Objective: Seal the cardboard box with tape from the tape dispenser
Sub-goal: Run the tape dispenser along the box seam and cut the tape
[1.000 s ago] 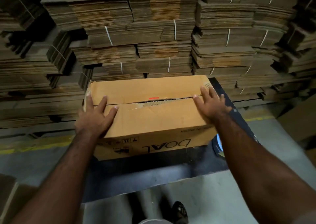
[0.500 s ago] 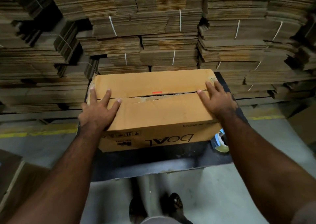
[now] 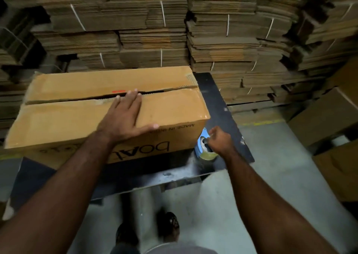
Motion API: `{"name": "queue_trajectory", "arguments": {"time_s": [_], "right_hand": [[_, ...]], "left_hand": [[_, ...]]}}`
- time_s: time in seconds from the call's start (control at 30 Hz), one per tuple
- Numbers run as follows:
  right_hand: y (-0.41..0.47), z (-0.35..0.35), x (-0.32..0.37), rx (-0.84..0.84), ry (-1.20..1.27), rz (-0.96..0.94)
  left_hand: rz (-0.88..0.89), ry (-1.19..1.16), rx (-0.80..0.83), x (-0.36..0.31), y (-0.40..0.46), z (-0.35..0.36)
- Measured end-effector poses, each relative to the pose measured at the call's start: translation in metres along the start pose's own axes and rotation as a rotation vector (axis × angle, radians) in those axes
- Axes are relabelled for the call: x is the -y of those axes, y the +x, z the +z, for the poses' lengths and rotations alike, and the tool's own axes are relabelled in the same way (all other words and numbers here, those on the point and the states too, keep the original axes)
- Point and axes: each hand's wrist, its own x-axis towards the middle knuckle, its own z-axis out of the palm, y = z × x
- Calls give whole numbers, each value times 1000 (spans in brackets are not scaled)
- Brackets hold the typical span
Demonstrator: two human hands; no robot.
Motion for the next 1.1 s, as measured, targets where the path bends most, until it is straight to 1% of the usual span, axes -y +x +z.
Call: {"name": "queue_trajectory", "arguments": {"time_s": [0.07,0.13,0.2,0.3,0.37,0.43,0.5,0.53,0.57,0.6,0.7,0.73,0.8,0.9,0.97,1.03,1.1], "right_hand": [[-11,24,-14,102,-15,-32],[-14,43,-22,109,-78,-116],[-7,56,-22,75,-170,-176],[9,70,-17,15,-183,-119],[18,75,-17,29,-114,-56],[25,72,-19,76,-16,-11],[31,59,-22,88,9,-32],[35,51,-24,79,55,-45],[38,41,-24,72,152,-43],[42,29,-25,58,290,-19],[44,-19,-17,35,751,143],[42,-36,-10,41,876,153],[36,-71,12,49,1031,73],[27,-117,57,45,1137,-122],[18,-141,90,73,1201,-231],[4,-155,124,105,1191,-313],[-8,-154,154,104,1124,-388]], "left_hand": [[-6,68,2,-11,6,4],[-30,117,-6,-14,6,7],[-40,127,-16,-14,4,7],[-42,139,-44,-16,4,8],[-43,155,-51,-16,4,9],[-38,151,-56,-14,5,9],[-36,136,-60,-14,7,9],[-41,130,-59,-14,8,9],[-52,127,-50,-13,9,9],[-64,127,-36,-13,9,9],[-77,128,-18,-12,11,10],[-77,130,-17,-12,11,10],[-82,121,-12,-11,12,9],[-90,116,-5,-12,12,8],[-97,121,15,-13,9,7],[-93,104,54,-13,8,3],[-100,-26,97,-16,9,-5]]}}
